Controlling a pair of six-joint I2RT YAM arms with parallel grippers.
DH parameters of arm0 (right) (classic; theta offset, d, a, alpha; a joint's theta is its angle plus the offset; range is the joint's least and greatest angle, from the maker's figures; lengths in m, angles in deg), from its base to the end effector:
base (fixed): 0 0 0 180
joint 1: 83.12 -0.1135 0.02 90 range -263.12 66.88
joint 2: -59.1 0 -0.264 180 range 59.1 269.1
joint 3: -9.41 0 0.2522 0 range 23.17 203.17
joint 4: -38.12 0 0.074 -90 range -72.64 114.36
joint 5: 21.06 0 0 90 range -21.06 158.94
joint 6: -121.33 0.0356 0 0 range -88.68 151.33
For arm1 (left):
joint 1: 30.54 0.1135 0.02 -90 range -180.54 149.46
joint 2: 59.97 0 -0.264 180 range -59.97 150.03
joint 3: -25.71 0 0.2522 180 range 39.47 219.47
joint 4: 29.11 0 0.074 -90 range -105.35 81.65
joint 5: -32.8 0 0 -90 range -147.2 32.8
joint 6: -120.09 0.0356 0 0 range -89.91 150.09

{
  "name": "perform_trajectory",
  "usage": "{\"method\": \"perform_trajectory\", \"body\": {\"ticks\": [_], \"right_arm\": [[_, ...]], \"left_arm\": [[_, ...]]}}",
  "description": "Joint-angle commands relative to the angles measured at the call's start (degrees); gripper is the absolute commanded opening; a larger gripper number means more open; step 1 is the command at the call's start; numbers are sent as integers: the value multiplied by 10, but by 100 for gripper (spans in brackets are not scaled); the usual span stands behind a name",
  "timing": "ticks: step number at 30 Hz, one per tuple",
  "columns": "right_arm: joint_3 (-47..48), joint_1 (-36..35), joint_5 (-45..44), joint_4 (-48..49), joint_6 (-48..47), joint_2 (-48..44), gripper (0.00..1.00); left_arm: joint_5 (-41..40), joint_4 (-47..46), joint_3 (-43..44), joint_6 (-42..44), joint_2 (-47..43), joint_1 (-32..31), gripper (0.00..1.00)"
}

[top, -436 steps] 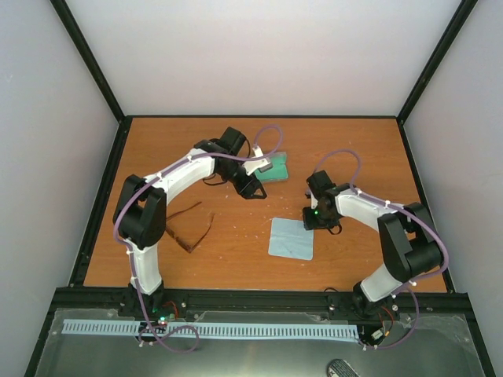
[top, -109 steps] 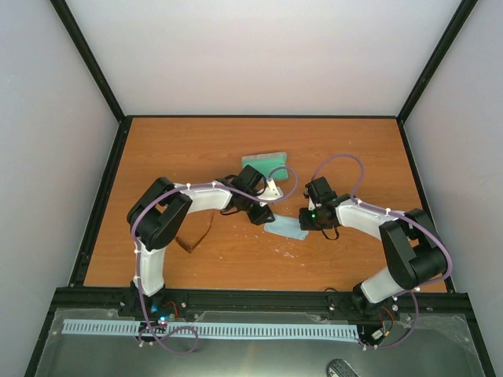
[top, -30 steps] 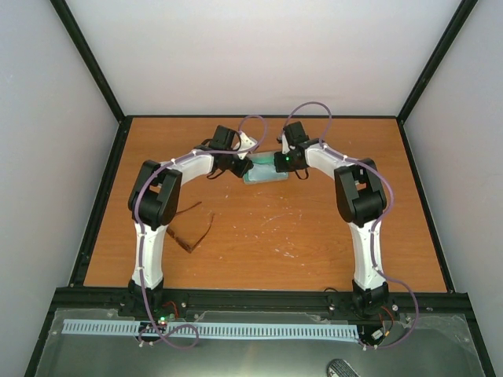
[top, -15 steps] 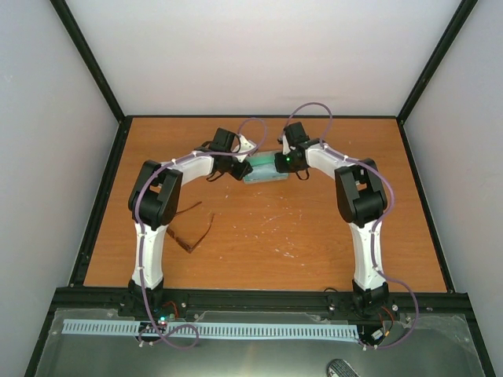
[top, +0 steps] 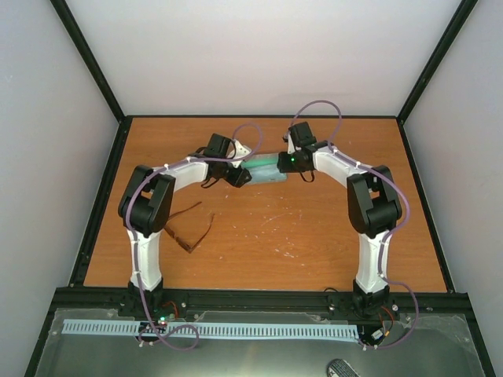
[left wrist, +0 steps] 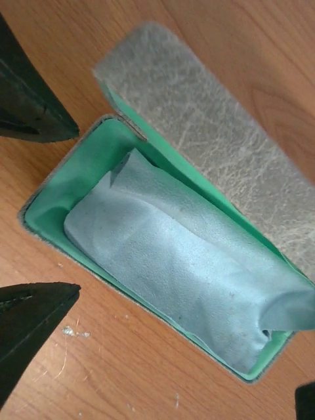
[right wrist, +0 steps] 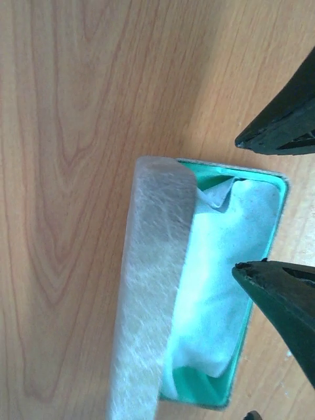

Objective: Organize the sunglasses
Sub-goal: Place the glasses cleaning cloth in the sunglasses case, then pick up the sunglasses from the center of the board.

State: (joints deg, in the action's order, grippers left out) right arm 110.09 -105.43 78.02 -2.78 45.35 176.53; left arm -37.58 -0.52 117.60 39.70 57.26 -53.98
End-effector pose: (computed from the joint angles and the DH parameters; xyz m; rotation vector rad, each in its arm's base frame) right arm 0.4063 0.1728 0.1829 -0.2496 2.6088 0.4346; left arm 0.3916 -0.1828 0.1534 0.8487 2.3642 -0.5288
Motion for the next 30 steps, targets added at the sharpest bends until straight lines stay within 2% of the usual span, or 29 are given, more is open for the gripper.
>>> {"method": "perform_trajectory", "body": {"ticks": [1, 5, 8, 10, 12, 15, 17, 19, 23, 30], "right_arm": [[-27, -7, -24, 12, 15, -61, 45], [-78, -9, -56, 10, 24, -125, 48], [-117, -20, -83, -4, 21, -181, 48], [-141, -31, -95, -10, 20, -212, 48], [-166, -40, -97, -7, 21, -241, 49], [-211, -45, -93, 8, 28, -273, 49], [-233, -46, -86, 23, 31, -288, 49], [-251, -48, -79, 33, 35, -298, 50], [-279, -51, -69, 56, 44, -318, 50], [-305, -52, -60, 73, 53, -344, 50]], "left_arm": [[-16, -20, -17, -6, -45, 5, 60], [-34, -11, -40, 4, -85, 5, 63], [-32, 5, -71, 60, -141, 8, 63], [-2, 35, -95, 149, -191, 20, 63], [45, 89, -112, 276, -245, 48, 65], [92, 252, -108, 549, -299, 99, 65], [92, 371, -101, 735, -321, 134, 64], [73, 467, -94, 886, -334, 163, 63], [18, 535, -108, 1026, -344, 180, 64], [-92, 488, -211, 1168, -402, 180, 65]]}}
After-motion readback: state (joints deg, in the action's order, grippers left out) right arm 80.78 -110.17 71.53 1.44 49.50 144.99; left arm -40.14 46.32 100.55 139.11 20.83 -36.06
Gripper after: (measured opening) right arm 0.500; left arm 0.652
